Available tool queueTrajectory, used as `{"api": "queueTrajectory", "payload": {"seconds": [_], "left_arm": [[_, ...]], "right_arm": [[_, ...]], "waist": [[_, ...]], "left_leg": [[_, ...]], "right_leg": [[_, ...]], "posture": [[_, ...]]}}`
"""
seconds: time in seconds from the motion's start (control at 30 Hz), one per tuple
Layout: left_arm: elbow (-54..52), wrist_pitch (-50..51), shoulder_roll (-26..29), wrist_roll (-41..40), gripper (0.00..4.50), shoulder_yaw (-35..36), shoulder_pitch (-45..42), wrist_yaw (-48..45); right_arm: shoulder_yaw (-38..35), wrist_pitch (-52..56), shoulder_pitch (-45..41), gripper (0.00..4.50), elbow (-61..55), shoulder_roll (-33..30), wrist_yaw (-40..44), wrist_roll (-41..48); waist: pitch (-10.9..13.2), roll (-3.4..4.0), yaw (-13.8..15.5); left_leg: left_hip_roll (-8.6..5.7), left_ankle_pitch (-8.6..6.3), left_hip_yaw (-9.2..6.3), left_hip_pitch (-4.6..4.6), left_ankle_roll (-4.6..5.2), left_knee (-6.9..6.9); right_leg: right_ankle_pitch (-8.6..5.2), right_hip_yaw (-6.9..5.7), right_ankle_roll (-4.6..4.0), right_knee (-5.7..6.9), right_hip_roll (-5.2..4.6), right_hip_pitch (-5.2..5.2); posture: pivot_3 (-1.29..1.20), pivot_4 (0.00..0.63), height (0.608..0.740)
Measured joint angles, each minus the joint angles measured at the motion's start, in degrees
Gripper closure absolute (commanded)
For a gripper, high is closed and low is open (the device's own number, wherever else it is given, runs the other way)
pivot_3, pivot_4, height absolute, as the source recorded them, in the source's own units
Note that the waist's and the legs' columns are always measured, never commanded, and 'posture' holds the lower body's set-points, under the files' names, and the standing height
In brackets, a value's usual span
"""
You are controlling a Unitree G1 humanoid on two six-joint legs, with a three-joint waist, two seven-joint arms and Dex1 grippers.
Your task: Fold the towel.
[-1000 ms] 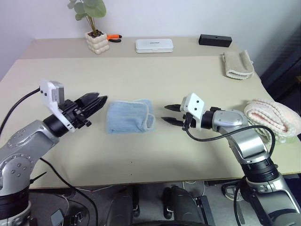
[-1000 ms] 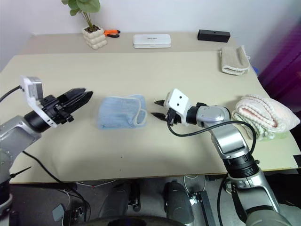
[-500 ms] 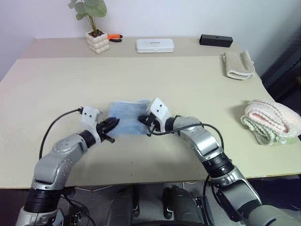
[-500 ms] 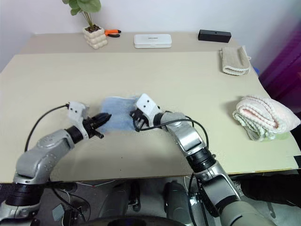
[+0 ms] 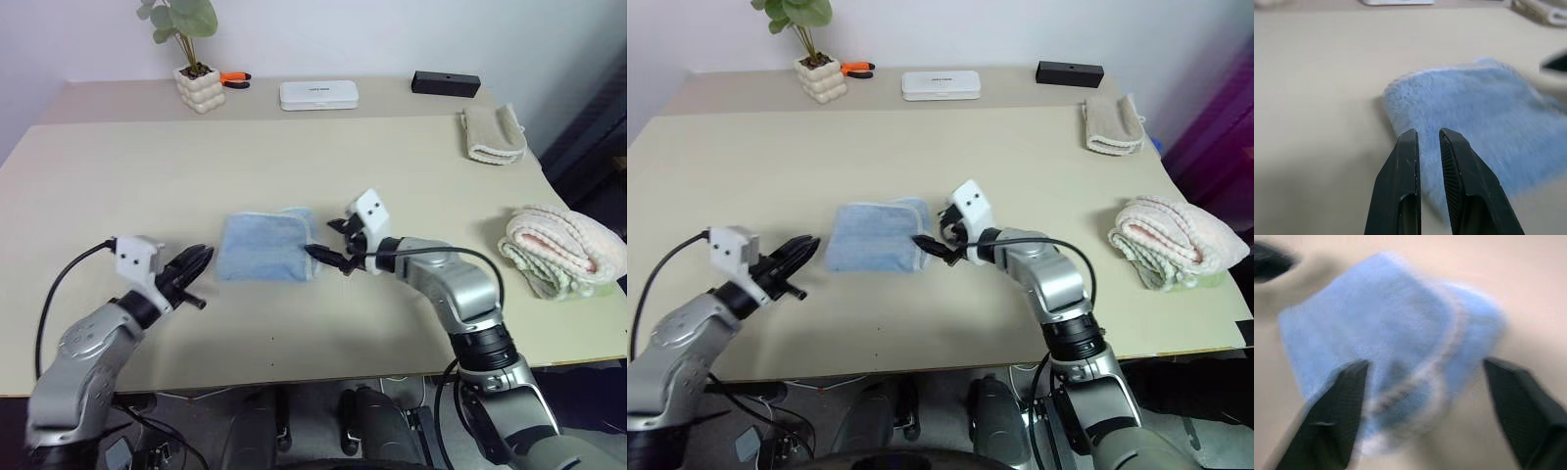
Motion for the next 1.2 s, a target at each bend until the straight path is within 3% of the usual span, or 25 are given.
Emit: {"api": "queueTrajectory", "payload": {"seconds": [0.17,0.33,0.43,0.67,0.83,1.0,1.2], "left_arm": [[-2.83,-3.08,1.67,0.87,3.83,1.08,3.89,-4.94],[-4.39,-3.39,1.49,1.62,3.83,0.4,3.63,-5.12],[-5.18,-3.32,0.7,2.0,3.83,-1.08,3.99,-4.91],[-6.75,-2.93,0.33,2.02,3.83,-1.27,4.71,-4.71],[-6.91,-2.78,-0.2,2.08,3.83,-1.65,4.4,-4.25],[-6.89,-2.11,-0.44,2.16,3.83,-3.6,2.94,-3.65],[-6.47,-1.9,-1.59,3.22,3.83,-6.78,-0.52,-2.71]], "right_arm": [[-4.19,11.46,-0.73,0.01,2.09,6.03,-4.81,4.99],[-3.78,12.89,-3.29,0.01,7.3,9.03,-7.16,5.45],[-3.68,12.76,-4.2,0.84,9.27,10.96,-8.03,5.57],[-5.87,15.18,-4.62,4.45,10.89,14.79,-9.52,8.89],[-10.65,14.5,-5.17,4.45,10.93,16.11,-12.15,11.31],[-24.41,4.02,-13.3,4.45,12.58,15.61,-22.44,12.69],[-41.71,-4.6,-14.53,4.45,20.19,12.77,-39.47,14.08]], "waist": [[0.03,0.06,0.37],[0.02,0.05,0.27],[0.02,0.05,-0.1],[0.03,0.07,-0.58],[0.05,0.09,-0.68],[0.09,0.15,-0.46],[0.13,0.22,0.16]], "left_leg": [[-0.01,-0.24,-0.01,-0.01,0.06,-0.04],[-0.06,-0.21,0.02,-0.04,0.28,-0.04],[0.0,-0.18,0.03,-0.03,0.28,-0.04],[0.0,-0.18,0.03,-0.05,0.27,-0.04],[0.01,-0.17,0.03,-0.06,0.27,-0.04],[-0.03,-0.17,0.03,-0.08,0.24,-0.04],[-0.03,0.0,0.16,-0.08,0.0,-0.04]], "right_leg": [[-0.04,-0.02,-0.27,-0.02,-0.08,-0.07],[0.05,-0.03,-0.1,-0.04,0.01,-0.04],[0.06,-0.02,-0.09,-0.01,0.12,-0.05],[0.06,-0.02,-0.08,-0.02,0.13,-0.06],[0.06,-0.02,-0.08,-0.01,0.14,-0.07],[0.05,-0.02,-0.06,-0.05,0.13,-0.06],[0.06,0.02,-0.05,-0.05,0.12,-0.07]], "posture": [[0.0,0.15,0.74],[0.0,0.15,0.74],[0.0,0.15,0.74],[0.0,0.15,0.74],[0.0,0.15,0.74],[0.0,0.15,0.74],[0.0,0.15,0.74]]}}
